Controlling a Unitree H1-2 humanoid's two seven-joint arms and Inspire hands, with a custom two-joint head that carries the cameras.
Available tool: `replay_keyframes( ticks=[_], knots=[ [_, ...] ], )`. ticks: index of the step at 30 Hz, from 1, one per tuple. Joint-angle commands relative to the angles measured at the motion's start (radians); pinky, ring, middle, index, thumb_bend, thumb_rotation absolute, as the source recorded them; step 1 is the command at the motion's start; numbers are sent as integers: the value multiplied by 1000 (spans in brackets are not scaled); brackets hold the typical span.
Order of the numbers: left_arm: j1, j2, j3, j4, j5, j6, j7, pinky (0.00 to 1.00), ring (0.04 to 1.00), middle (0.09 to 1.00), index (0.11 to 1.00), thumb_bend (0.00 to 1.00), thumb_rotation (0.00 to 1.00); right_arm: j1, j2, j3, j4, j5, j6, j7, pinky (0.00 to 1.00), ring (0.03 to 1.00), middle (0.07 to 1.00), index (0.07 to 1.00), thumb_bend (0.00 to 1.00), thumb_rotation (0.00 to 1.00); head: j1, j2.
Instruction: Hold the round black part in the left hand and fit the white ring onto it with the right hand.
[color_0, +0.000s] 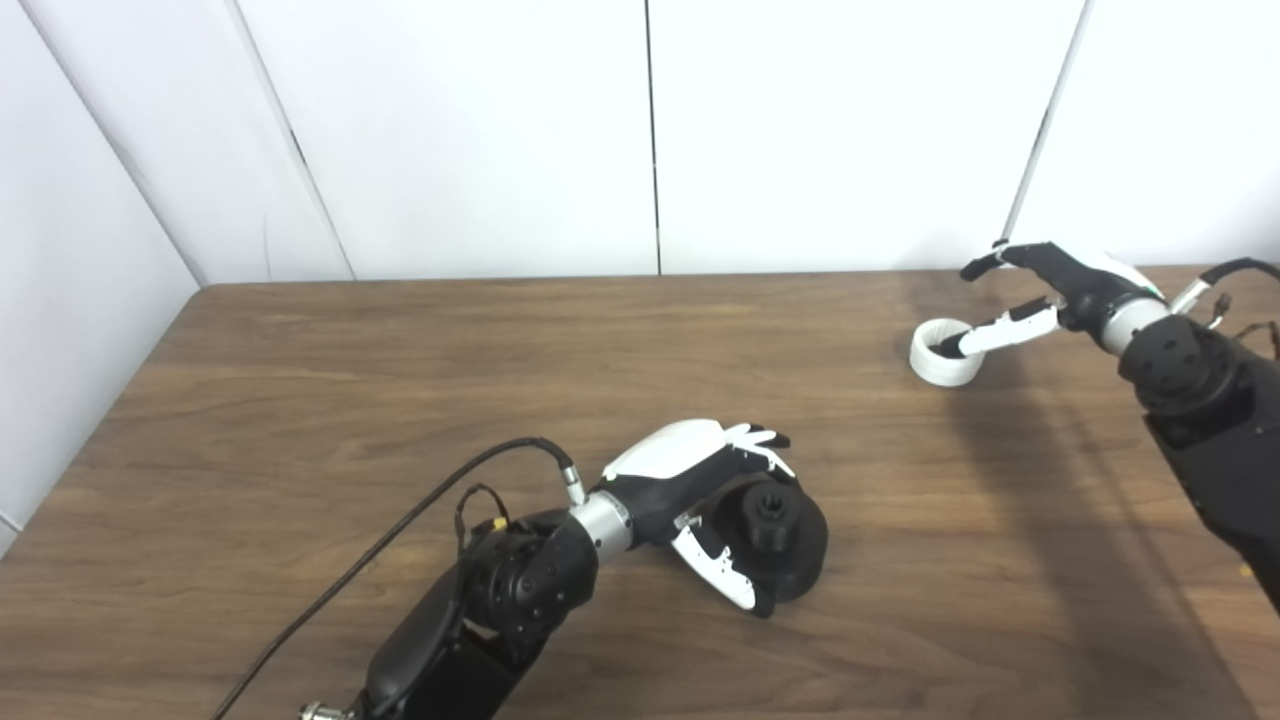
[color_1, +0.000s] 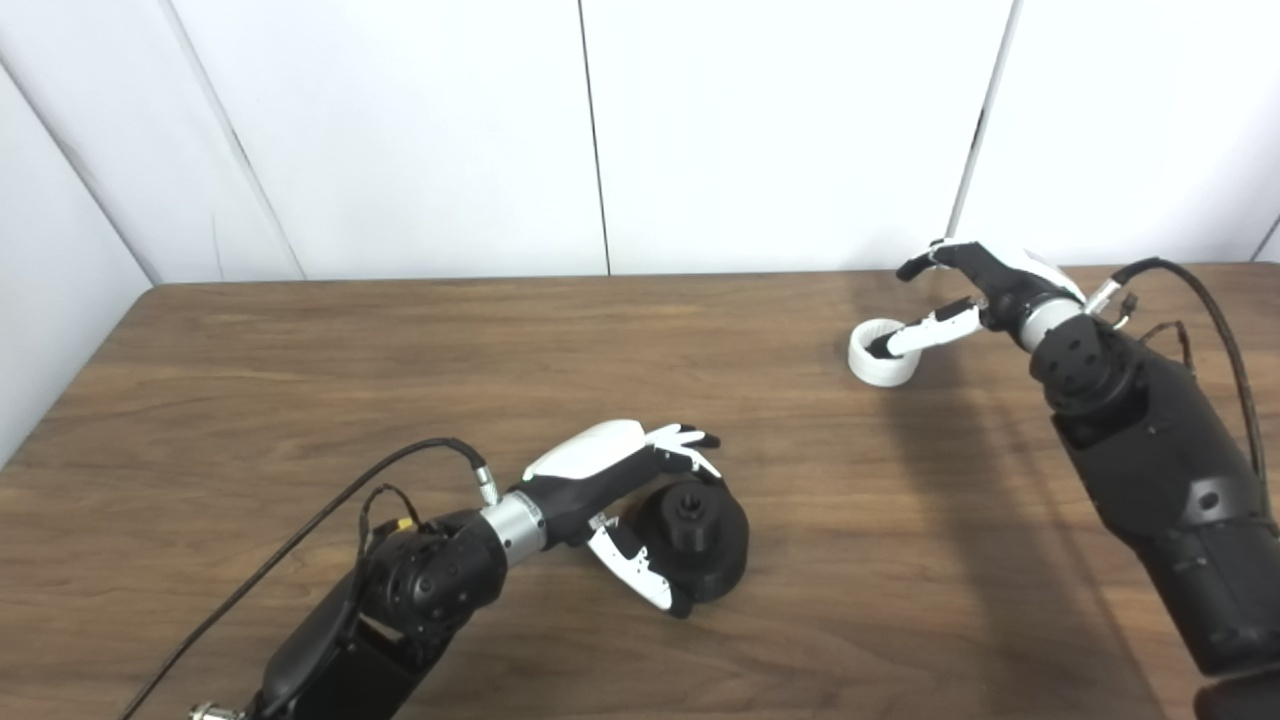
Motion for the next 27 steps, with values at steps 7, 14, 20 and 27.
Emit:
replay_keyframes(
  ticks=[7, 14, 20, 27],
  knots=[
    [-9, 9, -4, 6, 18, 7, -14, 936, 1000, 966, 682, 941, 198, -64, -16, 15, 11, -51, -33, -3, 1000, 1000, 960, 788, 958, 352, 3, -1],
    [-8, 6, -5, 5, 20, 10, -14, 936, 1000, 967, 683, 941, 198, -60, -6, 14, 33, -56, -45, -10, 1000, 1000, 953, 785, 951, 335, 6, -5],
    [-12, 4, -8, 5, 23, 9, -14, 929, 1000, 967, 684, 943, 196, -60, 5, 17, 52, -59, -55, -18, 1000, 999, 945, 777, 957, 339, 6, -4],
    [-16, 3, -9, 13, 23, -1, -8, 939, 1000, 965, 686, 942, 209, -63, 23, 19, 66, -70, -44, -19, 1000, 985, 929, 775, 957, 340, -3, -3]
  ],
)
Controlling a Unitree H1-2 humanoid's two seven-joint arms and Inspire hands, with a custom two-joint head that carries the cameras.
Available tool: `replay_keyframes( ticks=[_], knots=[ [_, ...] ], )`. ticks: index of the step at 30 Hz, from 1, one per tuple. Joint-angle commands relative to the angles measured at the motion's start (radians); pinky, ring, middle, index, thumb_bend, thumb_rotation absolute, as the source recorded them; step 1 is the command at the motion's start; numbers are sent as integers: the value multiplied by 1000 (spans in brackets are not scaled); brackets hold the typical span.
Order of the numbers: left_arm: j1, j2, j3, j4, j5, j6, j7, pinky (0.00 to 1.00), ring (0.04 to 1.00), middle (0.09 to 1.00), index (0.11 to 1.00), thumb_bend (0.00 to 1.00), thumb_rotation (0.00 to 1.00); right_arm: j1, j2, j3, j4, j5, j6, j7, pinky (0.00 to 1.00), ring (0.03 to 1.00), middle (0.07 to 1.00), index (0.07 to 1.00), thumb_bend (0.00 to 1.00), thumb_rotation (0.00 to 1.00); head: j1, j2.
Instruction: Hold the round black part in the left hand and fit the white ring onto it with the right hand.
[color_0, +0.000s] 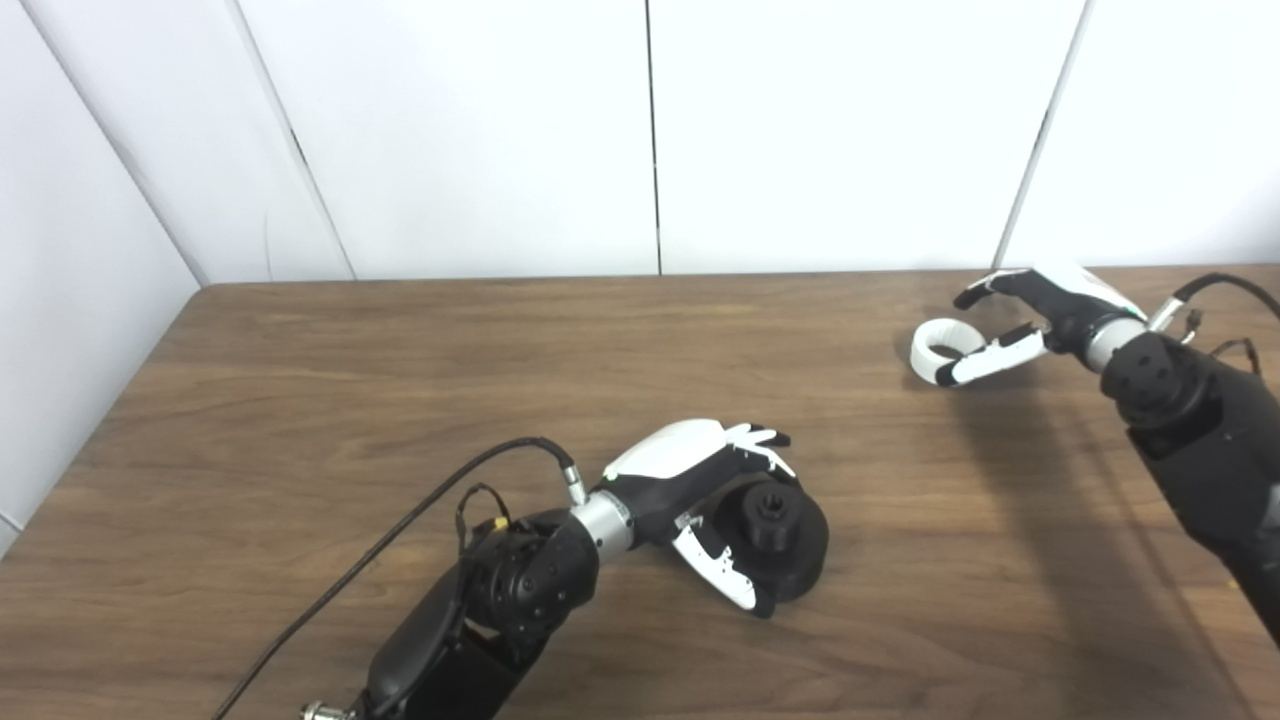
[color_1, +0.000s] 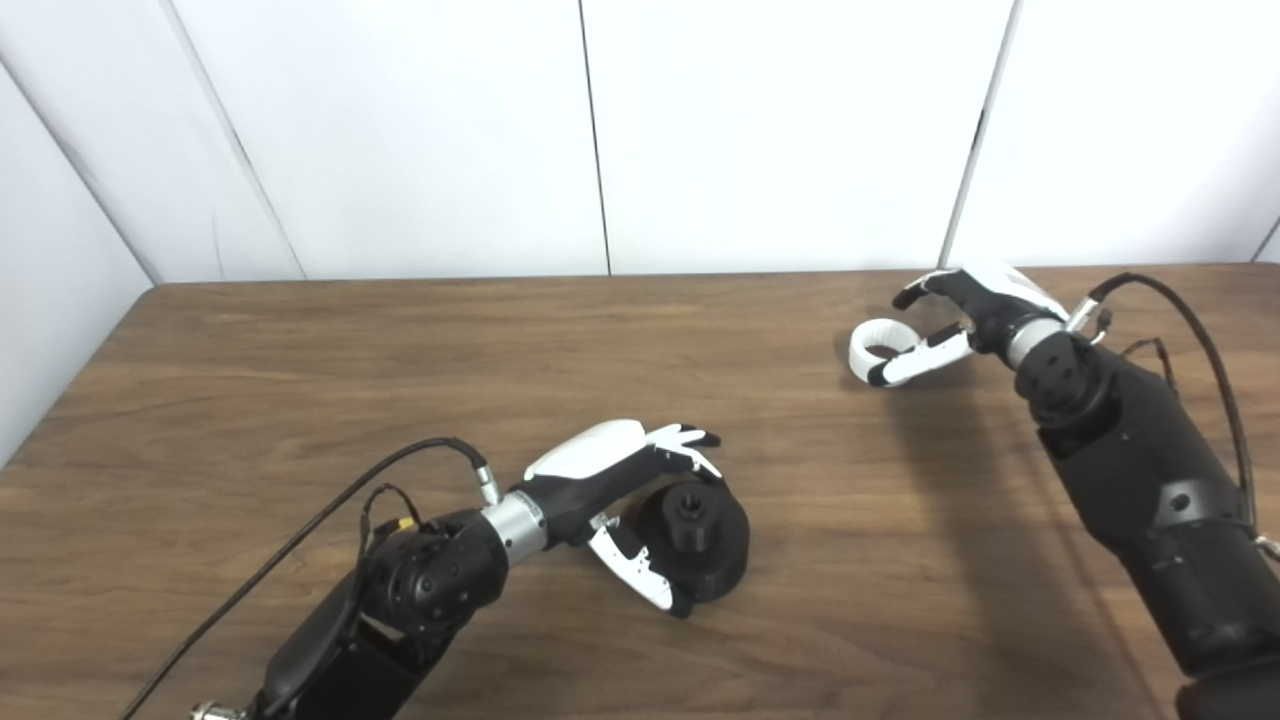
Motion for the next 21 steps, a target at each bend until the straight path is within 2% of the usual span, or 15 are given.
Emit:
replay_keyframes(
  ticks=[1, 21],
  knots=[
    [-16, 2, -6, 15, 19, 1, -8, 939, 1000, 964, 686, 943, 211, -64, -8, -4, 1, -14, -19, -25, 1000, 984, 929, 774, 956, 338, 1, 0],
    [-20, -7, -8, 8, 21, 14, -19, 940, 1000, 969, 688, 939, 233, -65, 10, -8, 44, -16, -42, -50, 1000, 961, 902, 756, 928, 303, 6, 1]
  ],
)
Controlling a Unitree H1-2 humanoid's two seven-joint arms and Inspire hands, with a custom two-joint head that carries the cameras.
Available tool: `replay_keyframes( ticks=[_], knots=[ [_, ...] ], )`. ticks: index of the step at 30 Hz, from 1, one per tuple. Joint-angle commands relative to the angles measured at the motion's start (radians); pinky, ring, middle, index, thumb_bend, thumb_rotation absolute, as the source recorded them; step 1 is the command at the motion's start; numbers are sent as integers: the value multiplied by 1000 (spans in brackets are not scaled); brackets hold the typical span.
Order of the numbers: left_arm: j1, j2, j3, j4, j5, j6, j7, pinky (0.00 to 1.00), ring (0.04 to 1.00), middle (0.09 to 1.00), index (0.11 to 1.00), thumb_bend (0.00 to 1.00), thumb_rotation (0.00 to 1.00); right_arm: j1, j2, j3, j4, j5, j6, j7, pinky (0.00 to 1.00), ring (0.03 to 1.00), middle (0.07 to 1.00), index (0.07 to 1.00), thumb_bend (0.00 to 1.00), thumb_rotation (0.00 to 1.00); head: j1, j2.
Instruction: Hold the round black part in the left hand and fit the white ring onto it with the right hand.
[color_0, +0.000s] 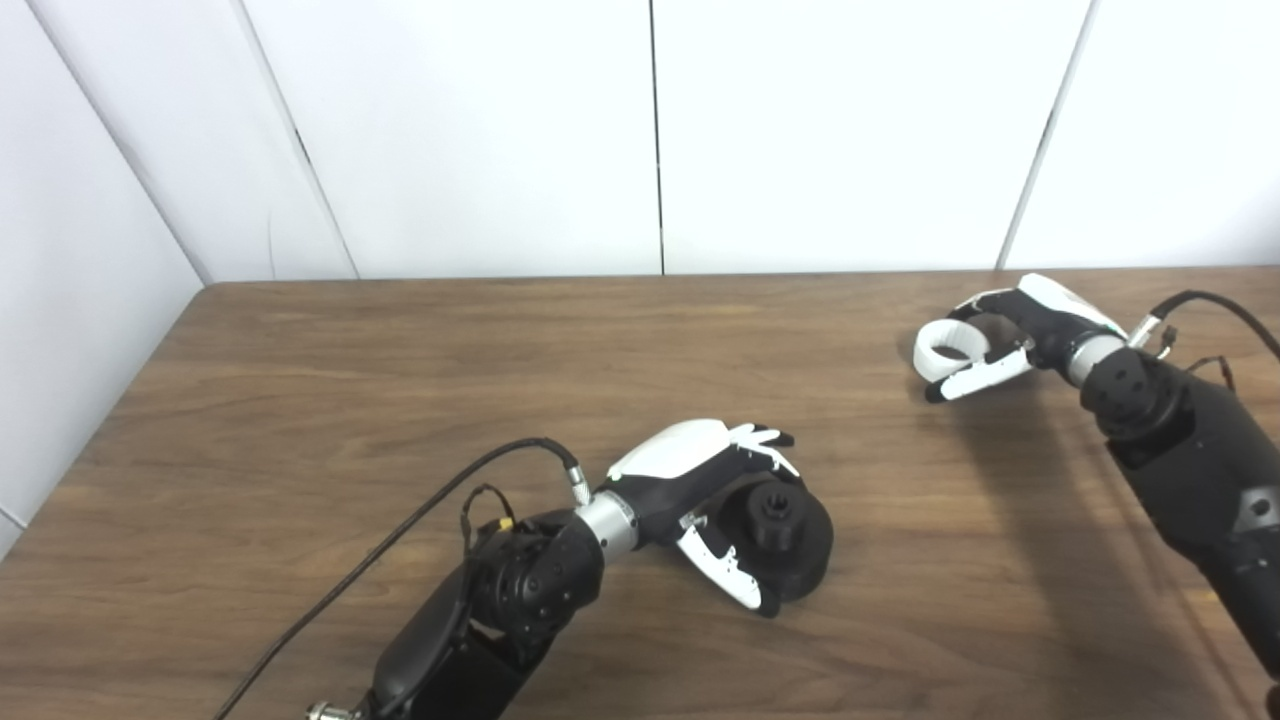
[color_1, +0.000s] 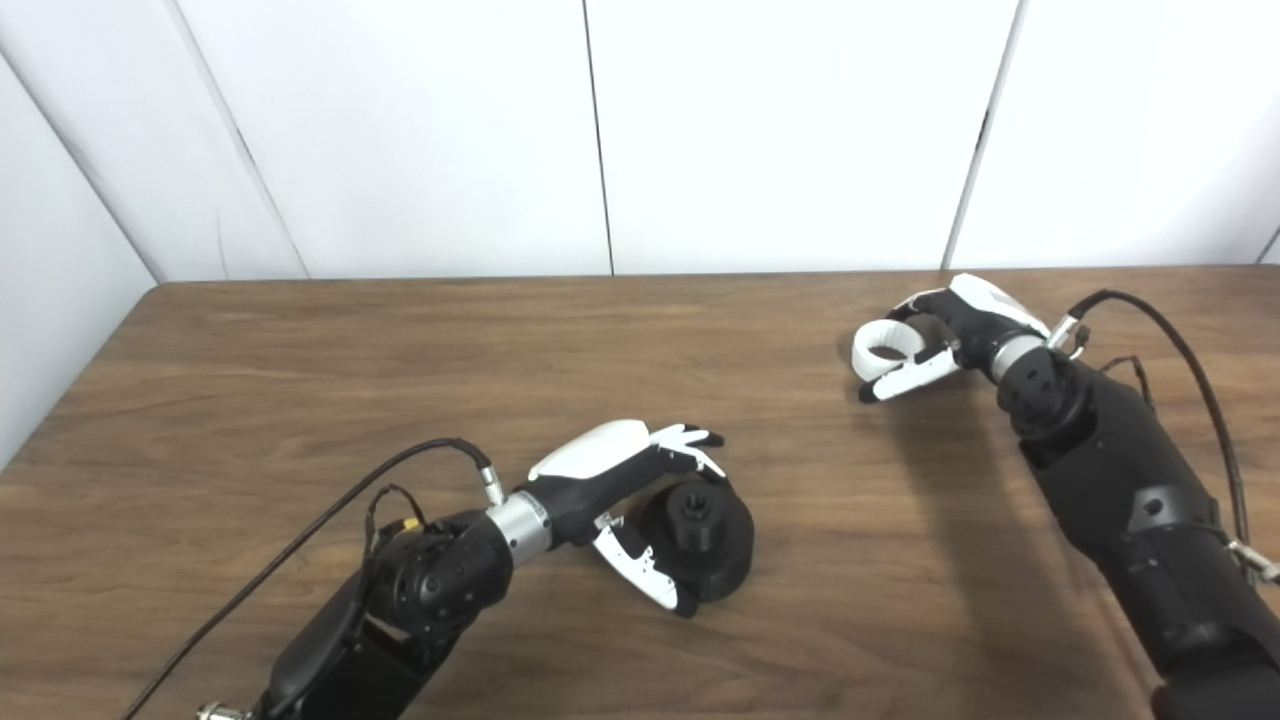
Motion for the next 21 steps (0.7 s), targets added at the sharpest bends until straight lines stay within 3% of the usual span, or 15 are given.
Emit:
replay_keyframes(
  ticks=[1, 21],
  knots=[
    [-20, 4, -8, 6, 18, 12, -19, 940, 1000, 969, 688, 940, 232, -64, -16, -12, -22, -9, -22, -29, 1000, 962, 903, 755, 926, 302, 1, 1],
    [-20, 8, -5, 8, 17, 7, -18, 936, 1000, 966, 685, 939, 238, -53, -7, -19, -25, -2, -57, -72, 917, 925, 866, 672, 828, 219, 5, 0]
  ],
)
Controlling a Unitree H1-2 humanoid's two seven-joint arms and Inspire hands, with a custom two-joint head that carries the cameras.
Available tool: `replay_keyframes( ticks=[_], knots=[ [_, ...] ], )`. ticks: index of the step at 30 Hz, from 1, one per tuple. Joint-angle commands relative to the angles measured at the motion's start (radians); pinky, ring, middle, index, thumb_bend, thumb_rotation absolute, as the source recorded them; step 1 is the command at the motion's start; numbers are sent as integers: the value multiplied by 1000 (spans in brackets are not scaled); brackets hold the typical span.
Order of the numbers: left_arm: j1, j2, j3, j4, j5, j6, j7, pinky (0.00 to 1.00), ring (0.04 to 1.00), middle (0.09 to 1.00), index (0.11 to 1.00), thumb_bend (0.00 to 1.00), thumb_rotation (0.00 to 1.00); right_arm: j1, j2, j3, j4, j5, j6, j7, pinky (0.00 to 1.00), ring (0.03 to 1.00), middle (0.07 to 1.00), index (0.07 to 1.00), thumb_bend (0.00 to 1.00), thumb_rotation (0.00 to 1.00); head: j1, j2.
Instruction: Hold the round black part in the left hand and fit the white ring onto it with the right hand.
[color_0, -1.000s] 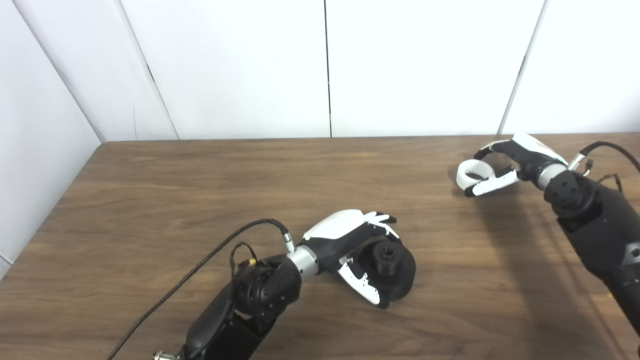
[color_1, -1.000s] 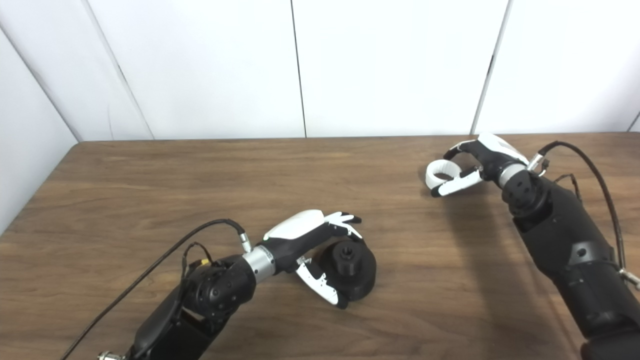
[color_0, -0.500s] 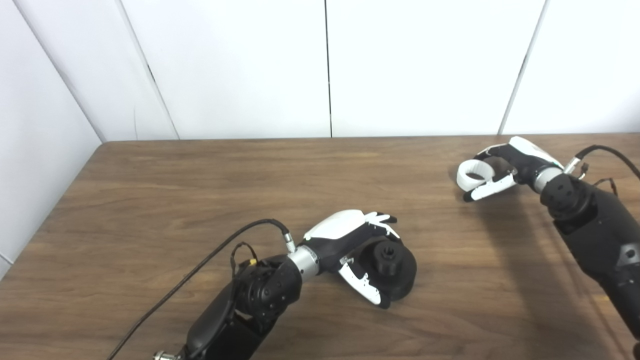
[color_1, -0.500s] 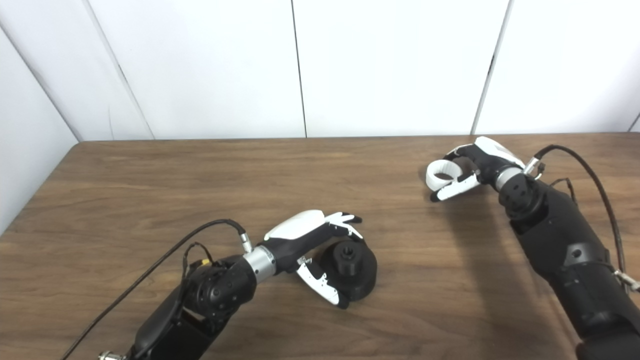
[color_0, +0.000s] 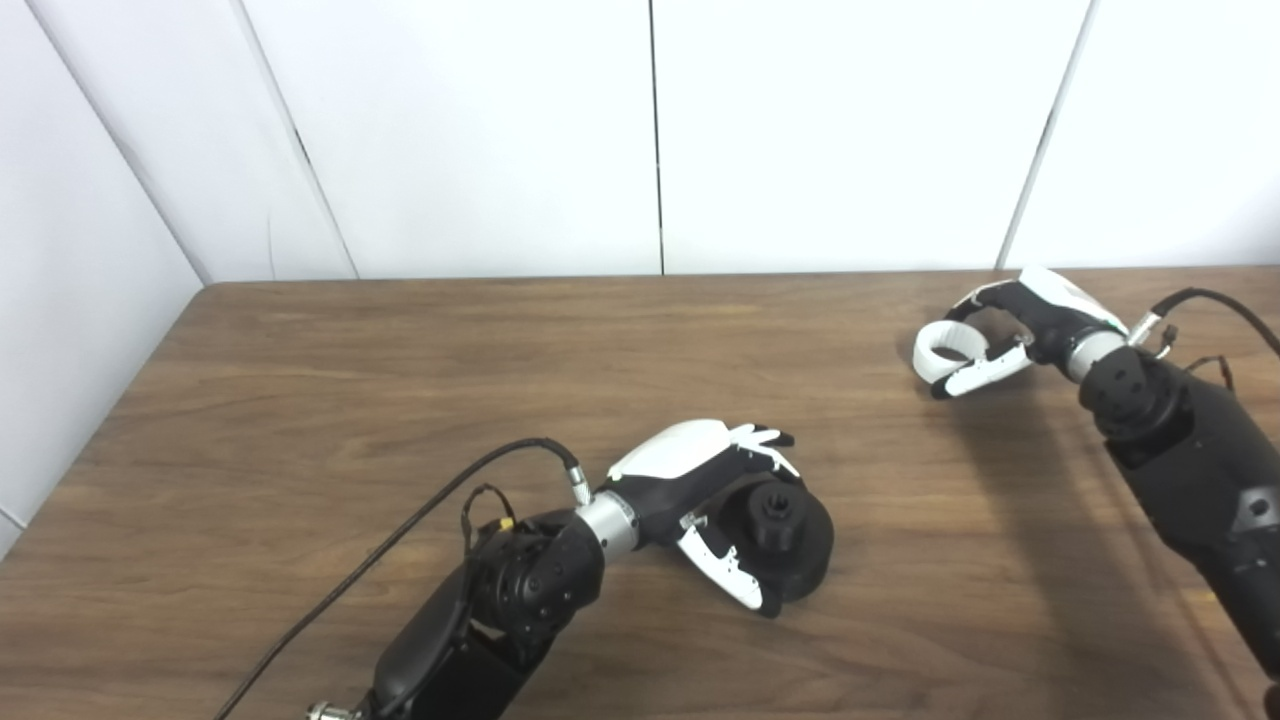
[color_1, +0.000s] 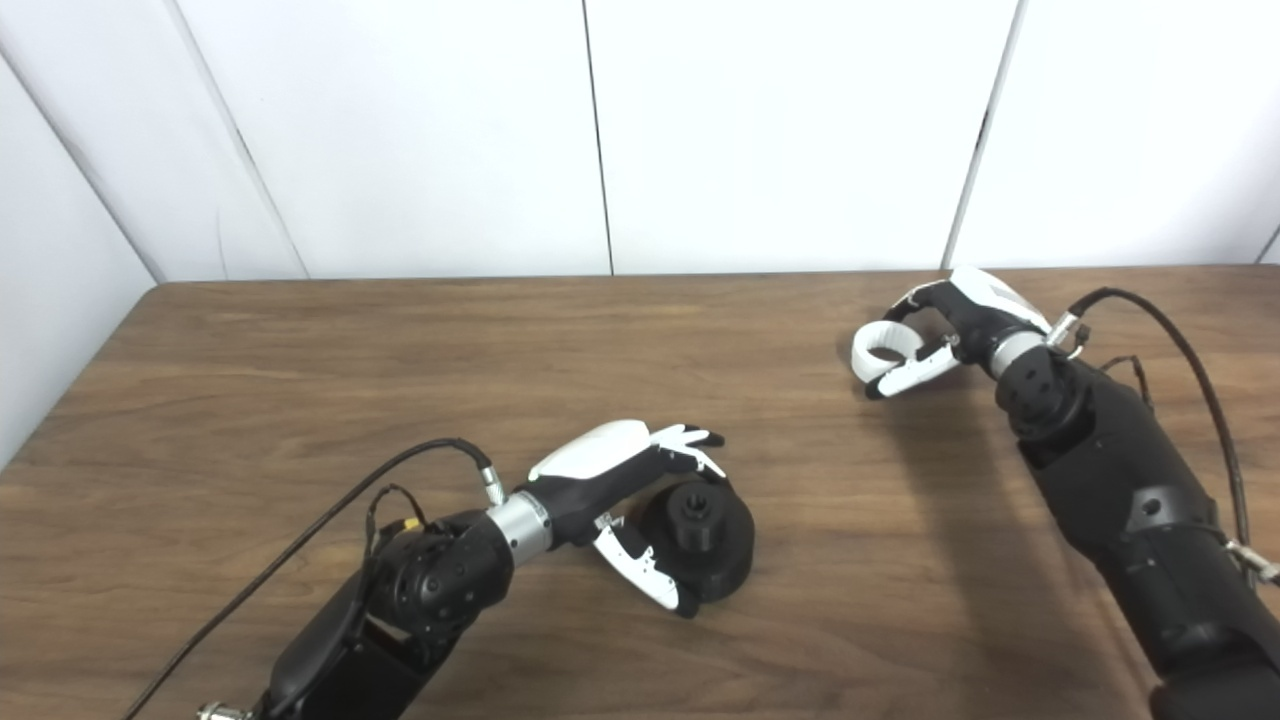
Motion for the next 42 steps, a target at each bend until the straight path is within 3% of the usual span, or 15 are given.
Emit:
replay_keyframes(
  ticks=[1, 15, 22, 35, 42],
  knots=[
    [-20, 9, -5, 7, 16, 5, -17, 937, 1000, 965, 685, 938, 238, -52, -11, -16, -25, -3, -35, -35, 914, 925, 866, 671, 827, 218, -1, 1],
    [-21, 12, -4, 7, 17, 7, -20, 944, 1000, 969, 685, 939, 232, -47, -4, -28, -12, 6, -66, -74, 867, 922, 864, 620, 777, 164, 0, 1],
    [-20, 11, -3, 8, 16, 11, -22, 935, 1000, 969, 686, 938, 224, -42, -9, -28, -24, 0, -69, -85, 806, 901, 851, 616, 760, 202, -2, 1],
    [-21, 14, -6, 17, 19, -5, -15, 935, 1000, 967, 685, 941, 234, -17, -11, -65, -112, 34, -63, -76, 794, 875, 839, 607, 764, 172, -6, 0],
    [-17, 12, -5, 21, 17, -6, -12, 931, 1000, 968, 683, 936, 220, 16, -15, -90, -238, 54, -24, -37, 784, 867, 840, 605, 782, 203, -7, -1]
  ],
)
